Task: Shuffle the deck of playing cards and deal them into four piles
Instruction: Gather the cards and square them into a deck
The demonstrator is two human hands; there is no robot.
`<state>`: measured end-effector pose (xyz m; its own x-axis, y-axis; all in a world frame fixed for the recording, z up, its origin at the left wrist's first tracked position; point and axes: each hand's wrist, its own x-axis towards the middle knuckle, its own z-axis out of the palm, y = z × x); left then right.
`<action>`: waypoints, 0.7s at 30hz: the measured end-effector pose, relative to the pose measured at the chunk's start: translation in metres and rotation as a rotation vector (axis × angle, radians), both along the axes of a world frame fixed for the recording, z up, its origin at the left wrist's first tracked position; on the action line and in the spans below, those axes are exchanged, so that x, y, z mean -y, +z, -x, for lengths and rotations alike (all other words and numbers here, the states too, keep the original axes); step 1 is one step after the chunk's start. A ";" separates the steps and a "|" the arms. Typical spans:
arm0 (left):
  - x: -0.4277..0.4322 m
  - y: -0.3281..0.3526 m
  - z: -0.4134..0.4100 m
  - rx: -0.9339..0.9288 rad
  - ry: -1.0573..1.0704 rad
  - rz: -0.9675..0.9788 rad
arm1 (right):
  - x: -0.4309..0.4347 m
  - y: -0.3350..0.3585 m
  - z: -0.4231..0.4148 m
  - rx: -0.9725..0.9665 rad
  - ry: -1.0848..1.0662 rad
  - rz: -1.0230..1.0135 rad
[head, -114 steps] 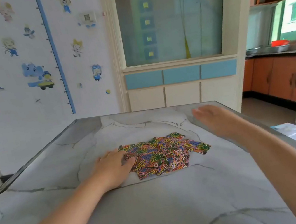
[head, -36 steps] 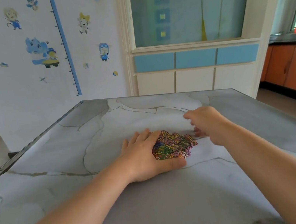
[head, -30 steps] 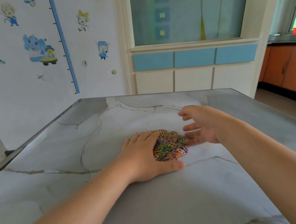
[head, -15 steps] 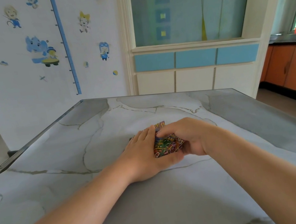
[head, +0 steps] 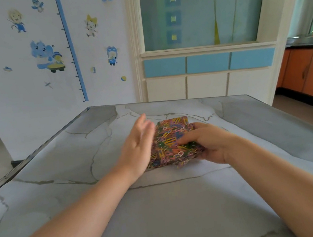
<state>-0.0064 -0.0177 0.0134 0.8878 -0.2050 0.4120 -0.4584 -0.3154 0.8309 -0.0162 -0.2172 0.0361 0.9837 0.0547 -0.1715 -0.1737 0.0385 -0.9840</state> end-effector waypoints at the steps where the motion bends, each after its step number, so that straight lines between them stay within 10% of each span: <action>1: -0.003 0.000 -0.005 0.031 0.099 0.029 | 0.010 0.000 -0.001 0.007 -0.032 -0.035; 6: -0.015 -0.005 -0.017 -0.176 0.335 -0.339 | 0.048 -0.006 -0.004 0.055 -0.052 -0.212; 12: -0.002 0.000 -0.003 -0.090 0.003 -1.051 | 0.061 -0.010 -0.005 0.091 0.010 -0.281; 21: 0.002 0.022 0.004 -0.229 -0.307 -0.707 | 0.062 -0.011 -0.004 0.115 0.108 -0.268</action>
<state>-0.0103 -0.0194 0.0350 0.7964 -0.5977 -0.0924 -0.4521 -0.6898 0.5655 -0.0119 -0.2793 0.0247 0.9817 0.1886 -0.0250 -0.0793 0.2863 -0.9548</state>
